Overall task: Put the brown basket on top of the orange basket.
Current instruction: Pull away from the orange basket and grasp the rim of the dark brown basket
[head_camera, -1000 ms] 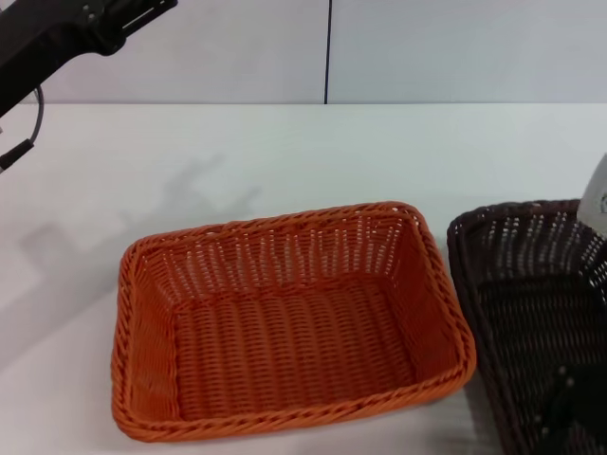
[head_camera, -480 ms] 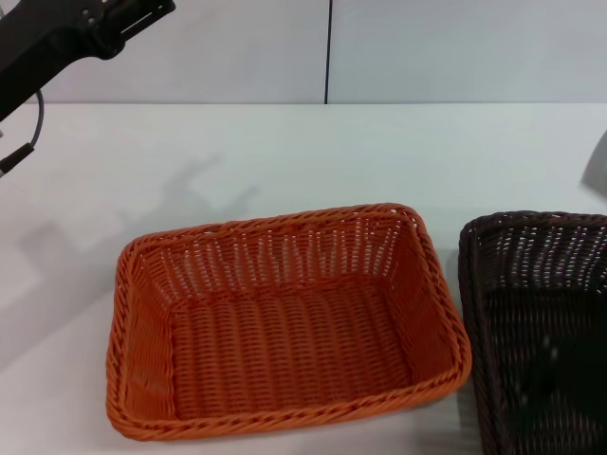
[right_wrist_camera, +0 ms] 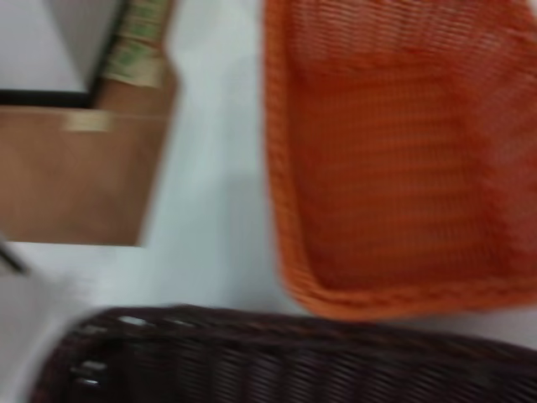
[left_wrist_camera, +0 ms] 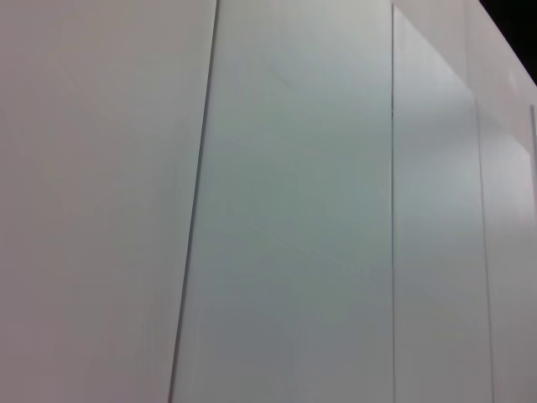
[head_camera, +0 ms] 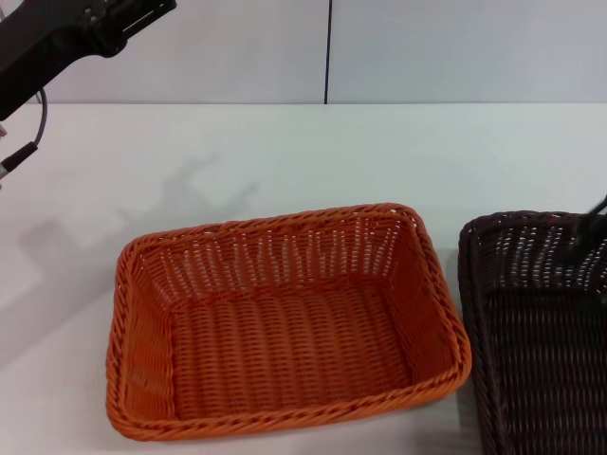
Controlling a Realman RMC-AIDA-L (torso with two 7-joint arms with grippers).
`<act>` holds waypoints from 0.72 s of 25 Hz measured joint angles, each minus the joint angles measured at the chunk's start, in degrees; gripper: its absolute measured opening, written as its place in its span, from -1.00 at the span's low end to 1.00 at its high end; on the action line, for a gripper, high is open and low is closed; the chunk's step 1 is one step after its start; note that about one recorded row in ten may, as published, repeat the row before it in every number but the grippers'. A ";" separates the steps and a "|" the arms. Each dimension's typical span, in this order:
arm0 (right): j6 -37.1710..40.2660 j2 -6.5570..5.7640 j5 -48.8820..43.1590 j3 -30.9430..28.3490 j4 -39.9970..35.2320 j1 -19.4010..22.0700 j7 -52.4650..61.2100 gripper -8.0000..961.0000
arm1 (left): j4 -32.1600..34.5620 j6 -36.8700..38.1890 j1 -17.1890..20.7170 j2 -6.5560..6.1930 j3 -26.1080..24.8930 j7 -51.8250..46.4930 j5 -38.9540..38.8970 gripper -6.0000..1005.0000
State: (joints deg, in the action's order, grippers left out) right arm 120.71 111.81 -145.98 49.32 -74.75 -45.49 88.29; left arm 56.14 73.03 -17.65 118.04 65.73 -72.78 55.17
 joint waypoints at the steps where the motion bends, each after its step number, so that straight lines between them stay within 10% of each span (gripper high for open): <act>1: -1.37 -0.06 -0.87 -0.64 -0.66 0.00 0.28 0.13 | 0.00 0.00 0.00 0.00 0.00 0.00 0.00 0.60; 15: -12.16 -1.17 -6.38 -4.46 -0.45 0.38 3.05 0.15 | -0.93 0.06 -0.18 0.00 -0.08 -0.15 -0.22 0.58; 18: -14.60 -1.17 -6.69 -4.22 0.70 0.75 2.99 0.43 | -1.43 0.04 -0.26 0.00 -0.12 -0.20 -0.24 0.57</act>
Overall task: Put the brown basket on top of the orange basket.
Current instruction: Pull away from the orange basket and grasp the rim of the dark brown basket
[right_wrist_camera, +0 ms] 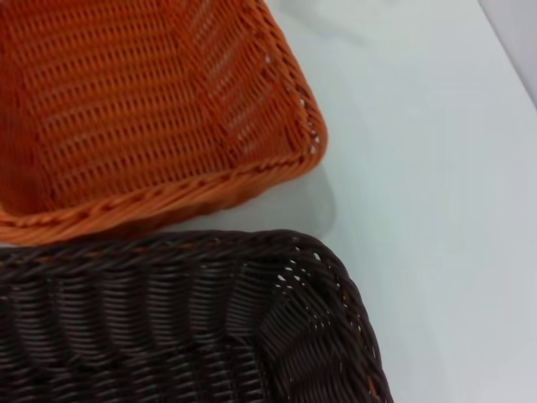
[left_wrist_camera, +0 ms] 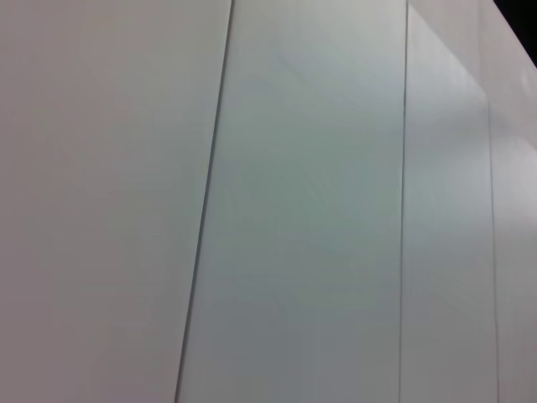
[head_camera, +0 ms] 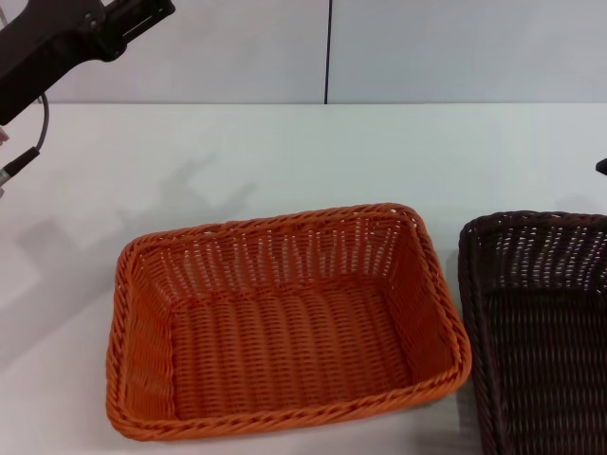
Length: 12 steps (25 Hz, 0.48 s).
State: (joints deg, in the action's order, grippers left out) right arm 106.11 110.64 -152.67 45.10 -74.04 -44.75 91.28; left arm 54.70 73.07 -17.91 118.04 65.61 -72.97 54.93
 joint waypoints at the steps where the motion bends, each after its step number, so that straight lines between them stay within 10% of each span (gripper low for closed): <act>1: -0.81 0.00 -0.10 0.21 0.75 0.05 -0.11 0.45 | -0.39 -0.01 -0.15 0.00 -0.12 -0.01 -0.02 0.57; 12: -10.60 0.10 -1.52 0.82 11.23 0.12 -3.28 0.49 | -1.81 -0.02 -0.95 0.00 -0.79 -0.24 -0.09 0.55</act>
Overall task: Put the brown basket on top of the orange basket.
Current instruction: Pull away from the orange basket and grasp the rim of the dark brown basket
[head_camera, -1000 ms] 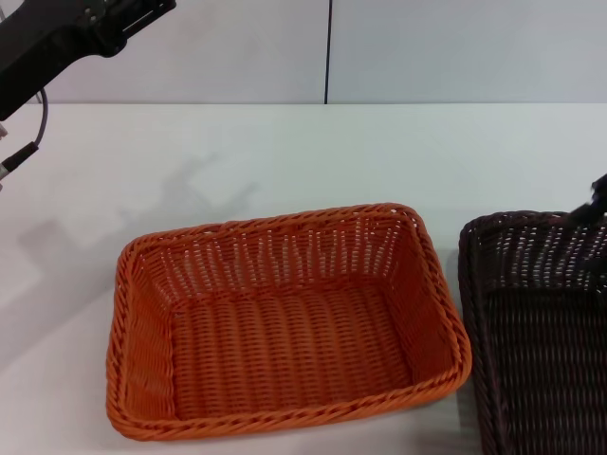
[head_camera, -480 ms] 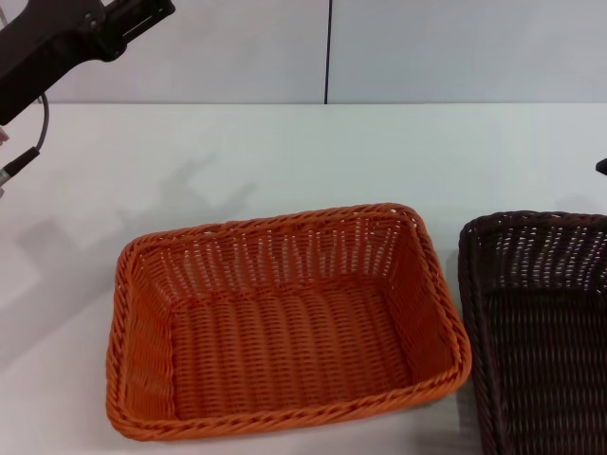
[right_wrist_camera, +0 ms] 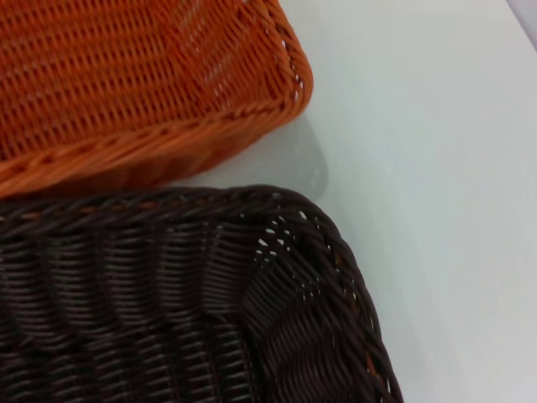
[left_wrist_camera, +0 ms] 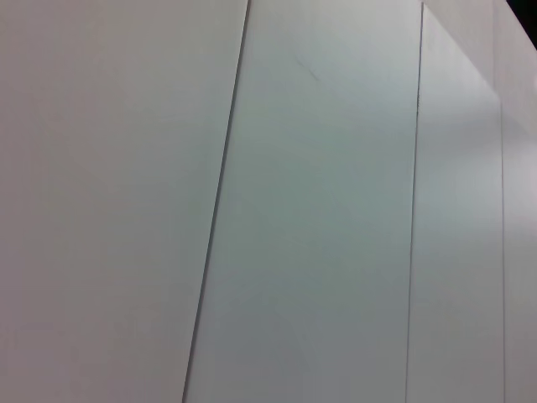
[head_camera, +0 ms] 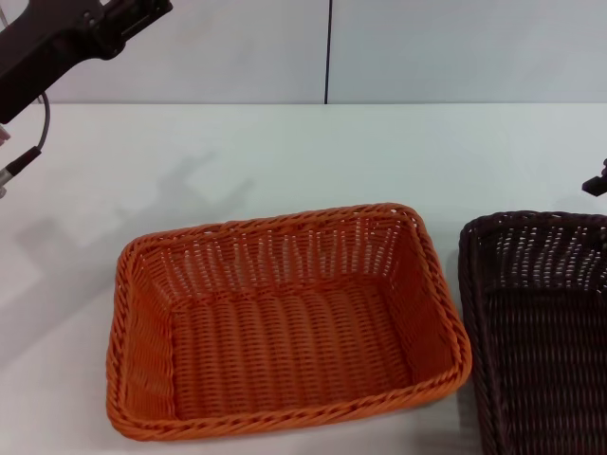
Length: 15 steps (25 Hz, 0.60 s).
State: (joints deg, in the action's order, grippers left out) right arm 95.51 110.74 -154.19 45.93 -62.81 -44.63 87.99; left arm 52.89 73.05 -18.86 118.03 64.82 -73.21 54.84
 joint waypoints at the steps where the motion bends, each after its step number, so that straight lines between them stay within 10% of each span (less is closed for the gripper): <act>1: -0.87 -0.01 -0.06 0.17 0.86 0.00 -0.17 0.49 | 0.00 0.00 -0.05 0.00 -0.02 -0.02 0.00 0.55; 15: -5.59 0.14 -0.23 0.39 9.16 -1.05 -3.27 0.50 | -2.11 0.03 -1.40 0.00 -0.14 -0.09 -0.01 0.52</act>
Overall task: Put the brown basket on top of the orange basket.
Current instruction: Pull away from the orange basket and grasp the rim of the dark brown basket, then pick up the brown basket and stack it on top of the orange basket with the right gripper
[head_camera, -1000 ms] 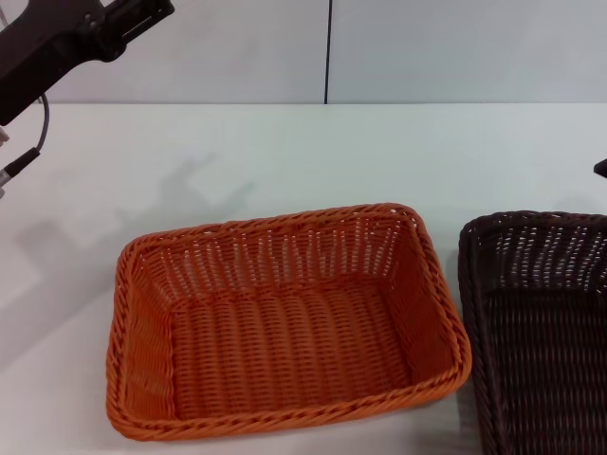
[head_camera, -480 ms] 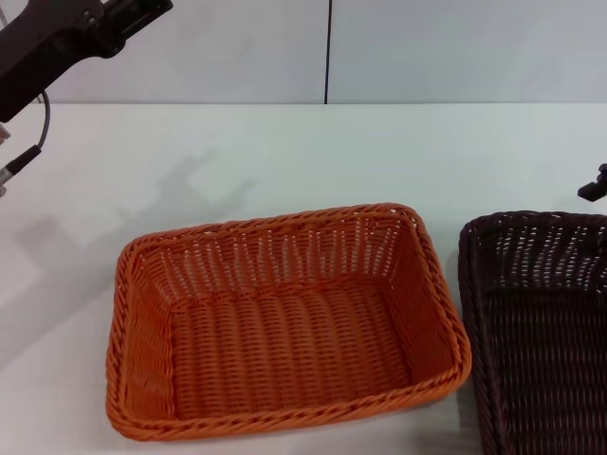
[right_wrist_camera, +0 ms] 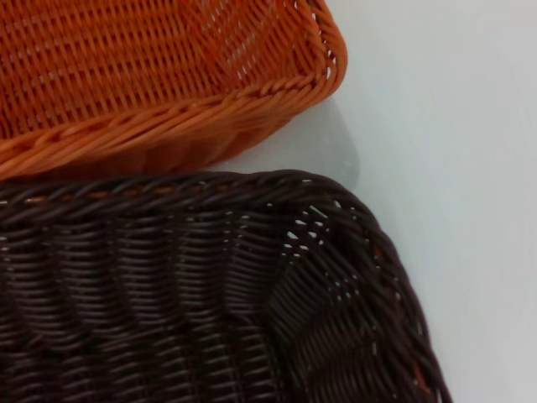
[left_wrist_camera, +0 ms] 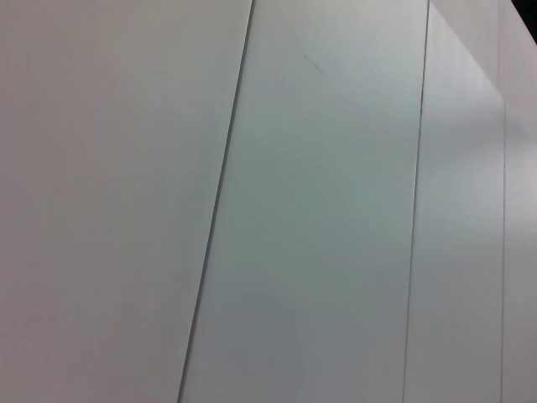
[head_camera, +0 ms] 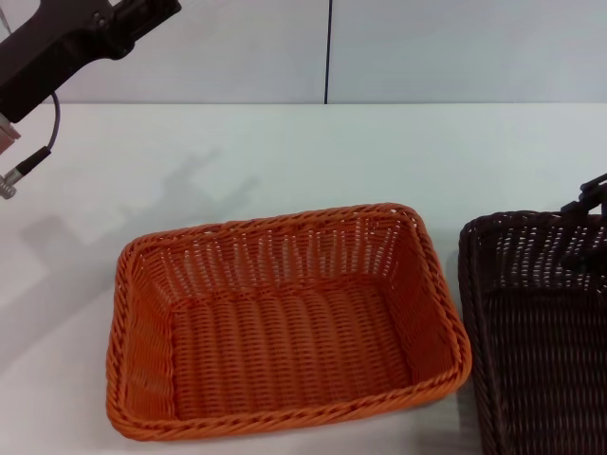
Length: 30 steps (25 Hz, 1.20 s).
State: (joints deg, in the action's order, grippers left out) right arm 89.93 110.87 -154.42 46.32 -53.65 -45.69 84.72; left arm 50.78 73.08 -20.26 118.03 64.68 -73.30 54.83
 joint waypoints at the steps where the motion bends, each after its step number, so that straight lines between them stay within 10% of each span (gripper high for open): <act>1: -0.04 0.00 -0.07 0.00 0.23 -0.05 -0.01 0.50 | 0.00 0.01 0.00 0.00 0.00 -0.01 0.00 0.52; 12: -0.79 1.98 0.22 0.28 -0.73 1.27 -1.80 0.44 | -0.06 0.35 0.14 0.00 0.00 -0.11 0.03 0.50; 21: 1.26 1.77 0.36 -0.06 -2.69 1.74 -2.32 -0.05 | -0.07 0.48 0.22 0.00 0.00 -0.18 0.01 0.48; 30: 14.48 -2.72 0.32 -0.55 -3.69 1.35 -1.92 -0.32 | -0.66 0.37 0.03 0.00 -0.05 -0.18 -0.07 0.48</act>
State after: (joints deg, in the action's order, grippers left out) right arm 104.41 108.15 -154.10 45.77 -57.33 -44.33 82.80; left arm 50.12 73.45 -20.23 118.03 64.63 -73.49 54.76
